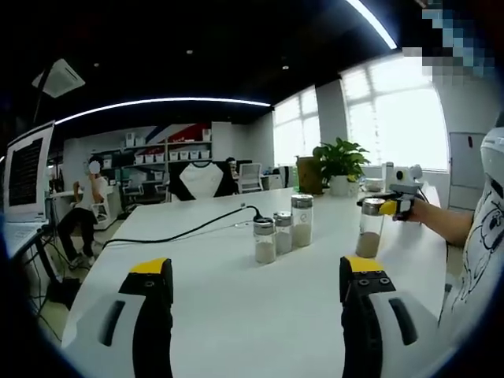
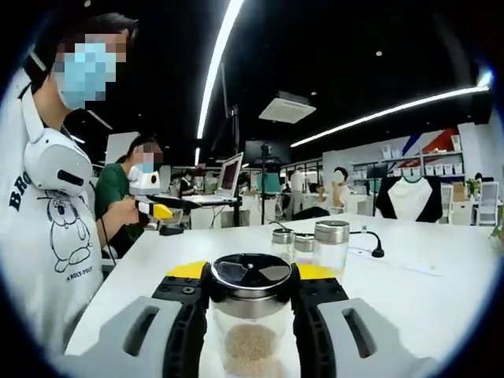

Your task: Rotate the seasoning bottle until the label or dispensing opening points toward the visible target arrow and the bottle remains upright within the marked orientation range

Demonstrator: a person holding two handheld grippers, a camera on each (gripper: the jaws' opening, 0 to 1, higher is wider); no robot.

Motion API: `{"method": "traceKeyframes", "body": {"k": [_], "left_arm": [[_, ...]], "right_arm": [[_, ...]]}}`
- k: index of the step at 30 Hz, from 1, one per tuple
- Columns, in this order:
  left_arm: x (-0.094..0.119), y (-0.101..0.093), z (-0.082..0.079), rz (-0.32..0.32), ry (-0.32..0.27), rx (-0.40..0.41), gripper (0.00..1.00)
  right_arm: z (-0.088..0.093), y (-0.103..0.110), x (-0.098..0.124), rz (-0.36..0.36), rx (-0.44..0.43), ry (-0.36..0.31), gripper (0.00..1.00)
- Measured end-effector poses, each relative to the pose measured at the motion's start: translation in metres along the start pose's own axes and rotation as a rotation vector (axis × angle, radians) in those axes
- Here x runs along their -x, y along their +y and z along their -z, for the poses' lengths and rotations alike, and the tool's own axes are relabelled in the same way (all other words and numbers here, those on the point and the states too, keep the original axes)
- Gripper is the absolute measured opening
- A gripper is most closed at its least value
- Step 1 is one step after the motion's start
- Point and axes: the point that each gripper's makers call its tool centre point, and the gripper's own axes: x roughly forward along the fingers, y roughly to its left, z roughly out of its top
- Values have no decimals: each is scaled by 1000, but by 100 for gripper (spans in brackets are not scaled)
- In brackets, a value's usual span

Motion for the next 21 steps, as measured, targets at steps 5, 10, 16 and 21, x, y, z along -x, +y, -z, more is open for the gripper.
{"method": "traceKeyframes", "body": {"k": [5,10,16,21], "left_arm": [[-3,1,2,10,6,0,92],[-10,4,-2,13,-7,-1,91],[-19,0,-19,45,-60,-14,92],[-21,7,-14,15,-52,-15,91]], "right_arm": [[-8,-9,8,122,-33,-94,55],[-29,-9,17,238,-129,-227,56],[-44,-3,8,313,-117,-244,56],[-30,-19,10,506,-73,-144,55]]}}
